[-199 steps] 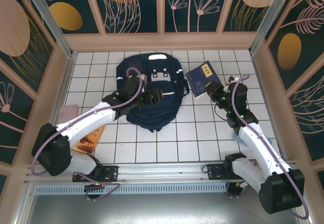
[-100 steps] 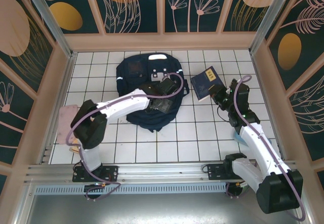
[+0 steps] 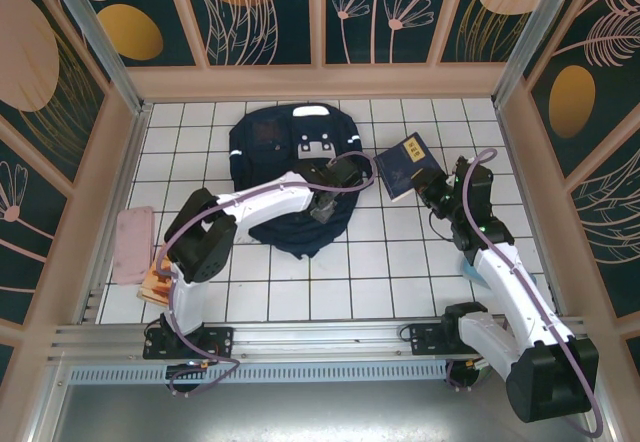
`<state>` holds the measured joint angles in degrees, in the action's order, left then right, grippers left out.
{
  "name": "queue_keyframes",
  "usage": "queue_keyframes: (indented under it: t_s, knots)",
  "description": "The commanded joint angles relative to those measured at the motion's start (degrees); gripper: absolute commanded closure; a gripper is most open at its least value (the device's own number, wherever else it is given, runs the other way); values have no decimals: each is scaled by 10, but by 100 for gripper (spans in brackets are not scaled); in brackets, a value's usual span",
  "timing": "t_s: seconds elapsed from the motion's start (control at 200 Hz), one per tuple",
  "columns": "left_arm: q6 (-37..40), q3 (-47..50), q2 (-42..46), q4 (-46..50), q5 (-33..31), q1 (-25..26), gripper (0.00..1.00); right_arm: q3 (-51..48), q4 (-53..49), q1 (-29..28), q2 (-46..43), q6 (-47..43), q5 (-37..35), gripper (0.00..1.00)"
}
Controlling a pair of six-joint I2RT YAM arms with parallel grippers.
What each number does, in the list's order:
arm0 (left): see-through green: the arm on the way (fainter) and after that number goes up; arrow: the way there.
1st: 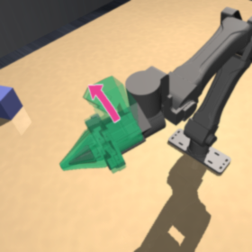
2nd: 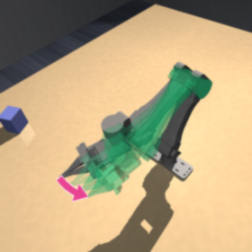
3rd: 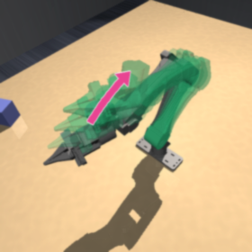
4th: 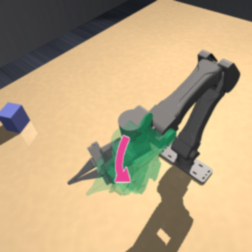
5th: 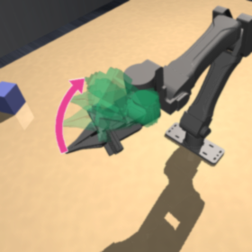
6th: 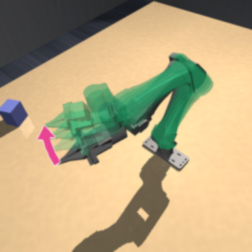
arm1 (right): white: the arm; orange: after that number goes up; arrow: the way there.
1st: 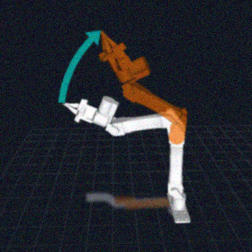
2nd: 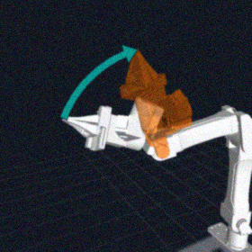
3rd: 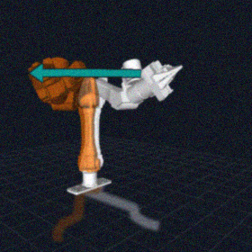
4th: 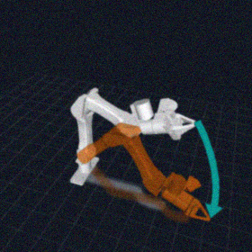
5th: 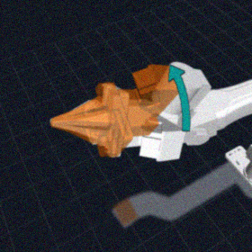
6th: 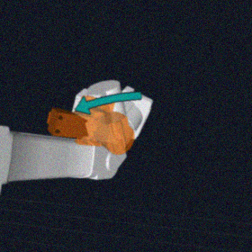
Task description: Pack the student bag
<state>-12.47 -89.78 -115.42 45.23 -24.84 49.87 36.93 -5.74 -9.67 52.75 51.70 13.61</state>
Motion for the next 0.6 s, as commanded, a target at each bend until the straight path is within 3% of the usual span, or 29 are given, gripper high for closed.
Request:
queue_keyframes:
  t_s: [0.0, 0.27, 0.596]
  knots:
    - [9, -23, -19, 19, -48, -7, 67, 5, 15, 5, -18, -4, 13, 100]
    - [20, -37, -14, 16, -64, -7, 91, 3, 10, 5, -24, -1, 11, 100]
    - [29, -45, 49, -5, -107, -7, 100, 2, 7, 5, -26, -2, 15, 100]
